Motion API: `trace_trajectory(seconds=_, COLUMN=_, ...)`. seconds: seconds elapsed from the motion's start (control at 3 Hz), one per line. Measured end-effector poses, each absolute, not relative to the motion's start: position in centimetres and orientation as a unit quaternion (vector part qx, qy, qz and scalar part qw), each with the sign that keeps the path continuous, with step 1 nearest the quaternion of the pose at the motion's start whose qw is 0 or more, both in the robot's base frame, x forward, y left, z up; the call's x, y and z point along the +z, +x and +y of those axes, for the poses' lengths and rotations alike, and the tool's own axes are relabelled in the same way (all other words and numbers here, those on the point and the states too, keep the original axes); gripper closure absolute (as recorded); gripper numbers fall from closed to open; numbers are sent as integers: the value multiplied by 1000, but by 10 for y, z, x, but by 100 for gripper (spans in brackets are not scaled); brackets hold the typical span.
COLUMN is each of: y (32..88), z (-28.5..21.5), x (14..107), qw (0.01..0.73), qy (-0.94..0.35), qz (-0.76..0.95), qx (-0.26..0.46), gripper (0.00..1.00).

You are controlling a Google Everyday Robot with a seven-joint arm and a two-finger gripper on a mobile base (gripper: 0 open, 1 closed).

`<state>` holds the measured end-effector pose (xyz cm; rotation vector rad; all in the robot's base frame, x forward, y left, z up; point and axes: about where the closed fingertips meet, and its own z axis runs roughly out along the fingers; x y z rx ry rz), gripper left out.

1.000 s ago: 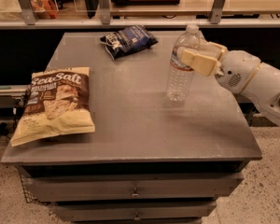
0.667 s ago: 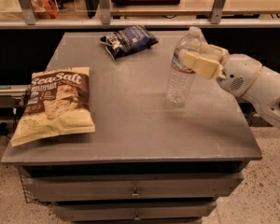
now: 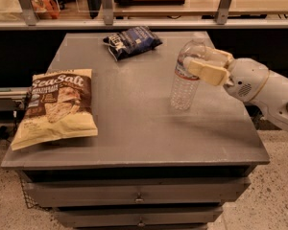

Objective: Place water bottle upright

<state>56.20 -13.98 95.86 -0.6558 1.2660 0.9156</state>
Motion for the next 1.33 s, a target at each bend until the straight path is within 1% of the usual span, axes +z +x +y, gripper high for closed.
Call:
trace_trajectory(seconds=0.33, y=556, z=-137, x=956, qw=657, qy=-312, qz=547, qx=415, gripper=38)
trace_trajectory(seconds=0.67, y=549, z=-134, x=954, qw=650, qy=-332, qz=533, qx=428, gripper=7)
trace_trajectory(seconds=1.0, y=545, z=-134, x=957, qw=647, qy=-342, qz=524, qx=436, gripper=0)
trace_trajectory(seconds=1.33, y=542, z=-135, x=960, qw=645, qy=-347, qz=522, qx=436, gripper=0)
